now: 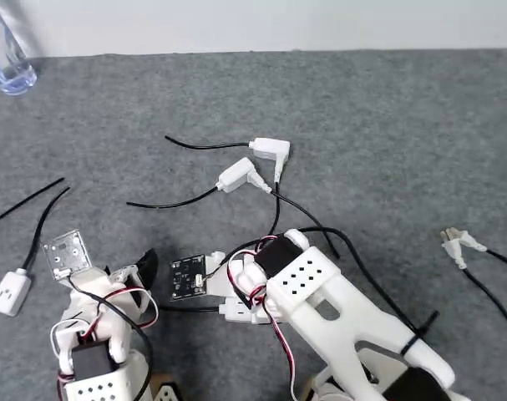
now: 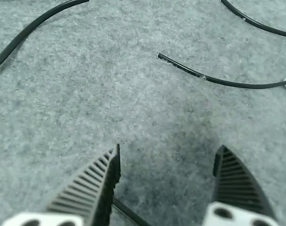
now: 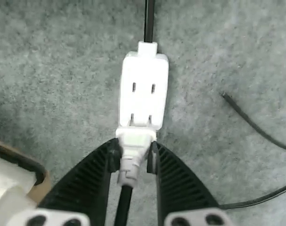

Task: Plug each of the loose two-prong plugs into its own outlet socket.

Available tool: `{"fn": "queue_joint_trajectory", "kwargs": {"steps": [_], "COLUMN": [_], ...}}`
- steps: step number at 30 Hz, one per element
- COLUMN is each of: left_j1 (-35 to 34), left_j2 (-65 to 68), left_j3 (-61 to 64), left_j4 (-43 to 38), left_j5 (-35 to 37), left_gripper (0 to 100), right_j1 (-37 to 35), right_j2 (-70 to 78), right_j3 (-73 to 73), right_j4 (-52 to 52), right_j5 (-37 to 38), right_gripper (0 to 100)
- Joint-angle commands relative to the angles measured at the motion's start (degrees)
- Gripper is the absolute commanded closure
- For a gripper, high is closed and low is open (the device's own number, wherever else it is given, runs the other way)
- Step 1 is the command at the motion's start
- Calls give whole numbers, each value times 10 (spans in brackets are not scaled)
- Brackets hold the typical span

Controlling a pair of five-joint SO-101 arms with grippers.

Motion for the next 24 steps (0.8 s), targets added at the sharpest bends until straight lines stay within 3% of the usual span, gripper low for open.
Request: {"fn": "queue_joint_trajectory", "kwargs": {"steps": [1,24], "left_j1": [3,3], "left_j2": [-7,-7], "left_j3": [-4,-4], "left_j4": [4,4], "left_j5": [-4,-4], "left_gripper": [701,701], "right_j1": [-4,-3], "right_j2": [6,6], "right_j3": [3,121], "right_j4": [-24,-182], "right_j5": [2,-13], "right_gripper": [991,991]}}
